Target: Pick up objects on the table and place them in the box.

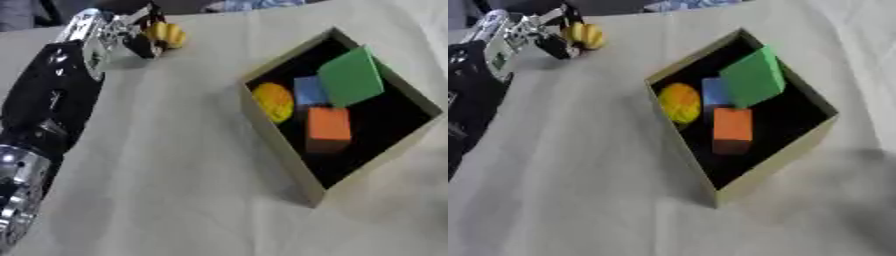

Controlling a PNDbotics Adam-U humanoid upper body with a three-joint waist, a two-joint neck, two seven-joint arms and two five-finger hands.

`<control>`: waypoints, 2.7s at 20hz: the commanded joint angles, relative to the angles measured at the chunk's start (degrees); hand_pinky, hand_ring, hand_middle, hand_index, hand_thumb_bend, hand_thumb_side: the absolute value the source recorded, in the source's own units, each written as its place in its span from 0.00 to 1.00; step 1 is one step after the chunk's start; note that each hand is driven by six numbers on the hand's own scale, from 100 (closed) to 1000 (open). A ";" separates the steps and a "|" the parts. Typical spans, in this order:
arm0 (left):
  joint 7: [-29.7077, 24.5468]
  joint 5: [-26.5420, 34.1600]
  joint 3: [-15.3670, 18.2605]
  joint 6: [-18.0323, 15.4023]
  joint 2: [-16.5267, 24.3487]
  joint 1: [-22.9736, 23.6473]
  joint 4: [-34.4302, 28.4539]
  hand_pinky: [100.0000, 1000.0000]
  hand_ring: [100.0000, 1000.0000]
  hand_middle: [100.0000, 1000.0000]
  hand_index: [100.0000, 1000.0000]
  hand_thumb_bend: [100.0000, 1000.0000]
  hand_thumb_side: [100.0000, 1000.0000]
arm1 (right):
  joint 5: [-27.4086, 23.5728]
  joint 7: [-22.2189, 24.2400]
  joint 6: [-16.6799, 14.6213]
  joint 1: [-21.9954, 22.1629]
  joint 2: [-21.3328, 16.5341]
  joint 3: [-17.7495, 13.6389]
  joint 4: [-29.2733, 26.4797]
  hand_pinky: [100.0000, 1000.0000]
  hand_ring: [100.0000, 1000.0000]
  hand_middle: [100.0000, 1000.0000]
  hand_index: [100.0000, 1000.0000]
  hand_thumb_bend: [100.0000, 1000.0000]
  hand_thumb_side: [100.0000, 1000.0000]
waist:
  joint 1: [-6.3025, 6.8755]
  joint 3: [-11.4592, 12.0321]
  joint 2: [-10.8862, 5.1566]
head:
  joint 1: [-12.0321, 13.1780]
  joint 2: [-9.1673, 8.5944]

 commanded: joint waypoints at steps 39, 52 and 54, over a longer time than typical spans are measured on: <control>-5.09 16.27 -14.17 -11.07 -4.85 1.82 -8.87 0.71 0.56 0.43 0.63 0.05 0.00 | -2.69 1.53 1.02 2.38 -0.64 -0.25 -1.19 0.92 0.81 0.72 0.82 0.00 0.68 | -2.78 6.39 -12.99 | -8.51 9.20; -9.54 26.09 -21.47 -8.03 -11.87 2.69 -18.37 0.70 0.55 0.43 0.64 0.01 0.03 | -3.40 2.47 1.33 1.45 -0.68 0.42 -1.19 0.93 0.81 0.72 0.82 0.00 0.67 | -2.75 7.39 -13.71 | -7.95 10.01; -9.84 25.68 -21.94 -8.01 -13.82 2.88 -18.48 0.70 0.55 0.43 0.64 0.03 0.03 | -3.51 2.55 1.41 1.30 -0.67 0.49 -1.19 0.93 0.81 0.72 0.82 0.00 0.67 | -2.66 7.40 -13.76 | -7.73 10.15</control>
